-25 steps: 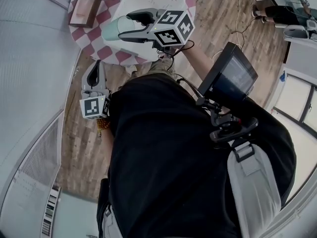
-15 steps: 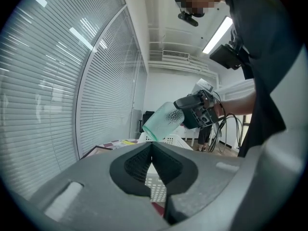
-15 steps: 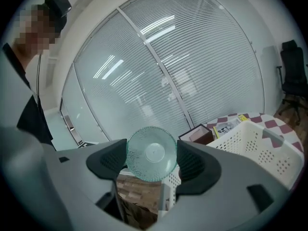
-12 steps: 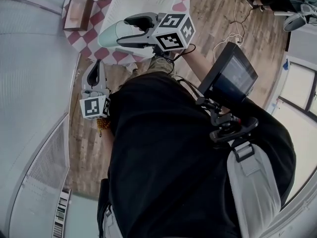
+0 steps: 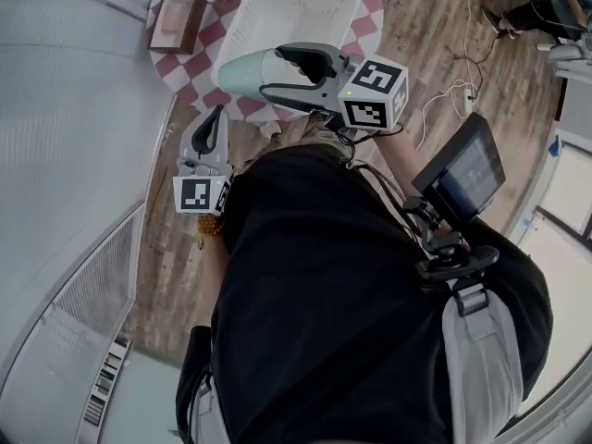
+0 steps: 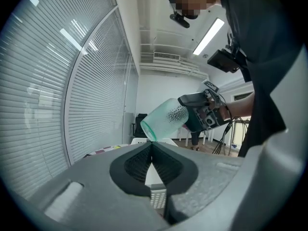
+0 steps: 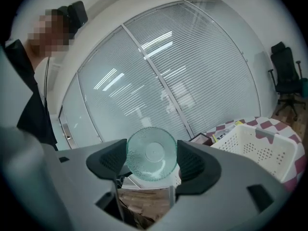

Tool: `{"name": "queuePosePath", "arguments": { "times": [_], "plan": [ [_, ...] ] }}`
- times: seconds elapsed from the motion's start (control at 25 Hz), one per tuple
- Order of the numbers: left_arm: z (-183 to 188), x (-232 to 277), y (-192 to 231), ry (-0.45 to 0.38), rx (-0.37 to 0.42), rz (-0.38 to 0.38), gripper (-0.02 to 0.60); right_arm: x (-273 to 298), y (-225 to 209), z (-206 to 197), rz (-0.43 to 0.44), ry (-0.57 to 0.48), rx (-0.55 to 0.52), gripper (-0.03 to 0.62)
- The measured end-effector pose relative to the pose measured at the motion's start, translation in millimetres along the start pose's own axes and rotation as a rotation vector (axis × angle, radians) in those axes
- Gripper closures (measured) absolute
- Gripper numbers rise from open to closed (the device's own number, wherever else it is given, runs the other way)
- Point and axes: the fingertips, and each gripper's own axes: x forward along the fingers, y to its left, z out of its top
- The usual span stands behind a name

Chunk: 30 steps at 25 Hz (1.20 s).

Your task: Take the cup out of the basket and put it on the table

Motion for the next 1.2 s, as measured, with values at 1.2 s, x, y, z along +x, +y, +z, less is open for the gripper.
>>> {"name": "queuePosePath", "arguments": {
  "times": [1.2],
  "plan": [
    [37.0,-10.2,-8.5,-0.053,0.010,-0.020,0.575,-17.7,11.6,-1.7,0.137,-0.147,0.281,0.256]
  ]
}}
